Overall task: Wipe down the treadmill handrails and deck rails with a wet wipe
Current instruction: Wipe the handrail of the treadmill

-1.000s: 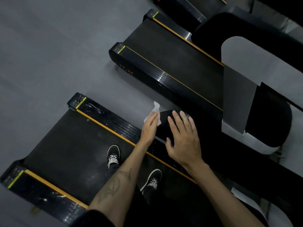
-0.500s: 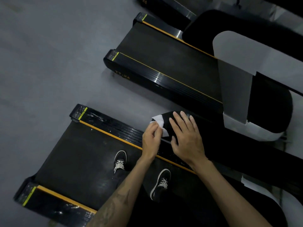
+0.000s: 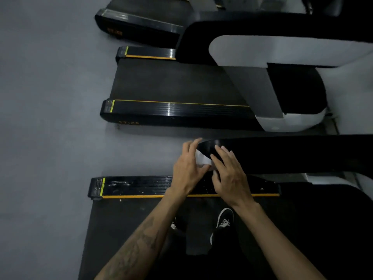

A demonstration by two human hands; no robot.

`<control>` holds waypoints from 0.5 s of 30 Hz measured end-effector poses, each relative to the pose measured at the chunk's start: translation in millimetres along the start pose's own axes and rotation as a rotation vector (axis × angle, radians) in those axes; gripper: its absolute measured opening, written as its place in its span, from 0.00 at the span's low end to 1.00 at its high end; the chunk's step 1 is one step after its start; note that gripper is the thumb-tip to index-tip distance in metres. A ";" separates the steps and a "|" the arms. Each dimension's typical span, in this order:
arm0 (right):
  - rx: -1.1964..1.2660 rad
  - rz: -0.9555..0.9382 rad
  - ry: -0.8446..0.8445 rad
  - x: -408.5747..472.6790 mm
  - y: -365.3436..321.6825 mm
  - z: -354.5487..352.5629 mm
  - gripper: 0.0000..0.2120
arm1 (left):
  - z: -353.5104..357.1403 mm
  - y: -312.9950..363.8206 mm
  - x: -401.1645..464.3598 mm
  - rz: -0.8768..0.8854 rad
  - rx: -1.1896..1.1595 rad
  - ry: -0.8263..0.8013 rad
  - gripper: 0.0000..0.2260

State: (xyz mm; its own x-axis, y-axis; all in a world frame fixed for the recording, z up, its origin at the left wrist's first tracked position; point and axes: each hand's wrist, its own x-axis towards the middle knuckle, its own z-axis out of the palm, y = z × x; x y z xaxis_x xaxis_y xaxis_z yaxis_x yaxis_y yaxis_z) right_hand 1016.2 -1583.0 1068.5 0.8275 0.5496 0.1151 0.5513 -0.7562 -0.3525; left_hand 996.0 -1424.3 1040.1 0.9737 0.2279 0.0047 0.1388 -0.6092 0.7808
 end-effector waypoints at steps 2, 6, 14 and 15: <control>-0.004 0.074 0.042 -7.4 -5.4 -1.2 0.25 | -8.9 1.6 5.3 0.111 0.102 -0.015 0.20; -0.007 0.174 0.119 -22.3 -9.5 -6.2 0.25 | -18.7 8.1 13.0 0.245 0.201 -0.036 0.07; 0.078 0.295 0.248 -45.5 -7.6 -2.5 0.21 | -19.7 28.0 18.0 0.258 0.266 -0.158 0.09; 0.091 0.298 0.269 -47.1 -7.4 -1.4 0.20 | -17.5 30.8 18.4 0.250 0.259 -0.178 0.09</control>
State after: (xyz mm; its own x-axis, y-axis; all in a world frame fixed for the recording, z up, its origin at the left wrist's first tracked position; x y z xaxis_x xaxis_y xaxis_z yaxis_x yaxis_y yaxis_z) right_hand 973.3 -1603.8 1067.0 0.9545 0.1900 0.2299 0.2818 -0.8272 -0.4861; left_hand 1015.0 -1425.6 1075.2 0.9962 -0.0727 0.0485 -0.0873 -0.8058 0.5857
